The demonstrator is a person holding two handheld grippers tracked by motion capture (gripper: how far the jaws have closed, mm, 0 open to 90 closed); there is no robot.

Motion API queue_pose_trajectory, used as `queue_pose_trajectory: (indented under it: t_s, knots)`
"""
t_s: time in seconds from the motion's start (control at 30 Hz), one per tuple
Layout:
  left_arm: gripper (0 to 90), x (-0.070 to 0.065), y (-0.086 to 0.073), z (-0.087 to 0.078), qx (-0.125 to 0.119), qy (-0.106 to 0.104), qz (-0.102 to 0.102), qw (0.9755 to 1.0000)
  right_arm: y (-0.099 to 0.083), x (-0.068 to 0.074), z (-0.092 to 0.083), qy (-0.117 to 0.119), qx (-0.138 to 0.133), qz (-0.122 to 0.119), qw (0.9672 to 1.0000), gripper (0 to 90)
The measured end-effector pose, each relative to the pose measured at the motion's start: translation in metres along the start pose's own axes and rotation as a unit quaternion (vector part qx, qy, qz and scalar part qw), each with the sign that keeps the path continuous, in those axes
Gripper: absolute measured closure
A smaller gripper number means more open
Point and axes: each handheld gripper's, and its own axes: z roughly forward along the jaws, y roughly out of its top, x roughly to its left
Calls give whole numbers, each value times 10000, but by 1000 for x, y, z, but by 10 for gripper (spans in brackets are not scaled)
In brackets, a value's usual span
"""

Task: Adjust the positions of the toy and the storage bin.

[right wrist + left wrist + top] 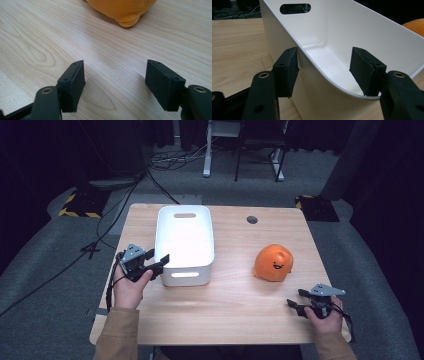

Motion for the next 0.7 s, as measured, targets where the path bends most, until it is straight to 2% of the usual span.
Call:
queue_pose_trajectory:
  t_s: [0.03, 0.1, 0.23, 0.33, 0.43, 0.7]
  knots:
    - [404, 0, 0, 0, 0, 0, 0, 10000, 0, 0, 0, 0, 0, 0, 10000, 322]
    - [398, -11, -3, 0, -46, -76, 94, 9999, 0, 0, 0, 0, 0, 1, 10000, 322]
    - [388, -25, -7, 0, -65, -165, 164, 9997, 0, 0, 0, 1, 0, 2, 10000, 322]
    - [386, -36, -10, -1, -63, -170, 240, 9995, 0, 0, 0, 0, 0, 0, 10000, 322]
    - [364, -48, -15, -3, -150, -262, 240, 9993, 0, 0, 0, 0, -1, 1, 10000, 322]
    - [342, -68, -20, -9, 10, -432, 419, 9982, 0, 0, 0, 4, -7, -21, 10000, 322]
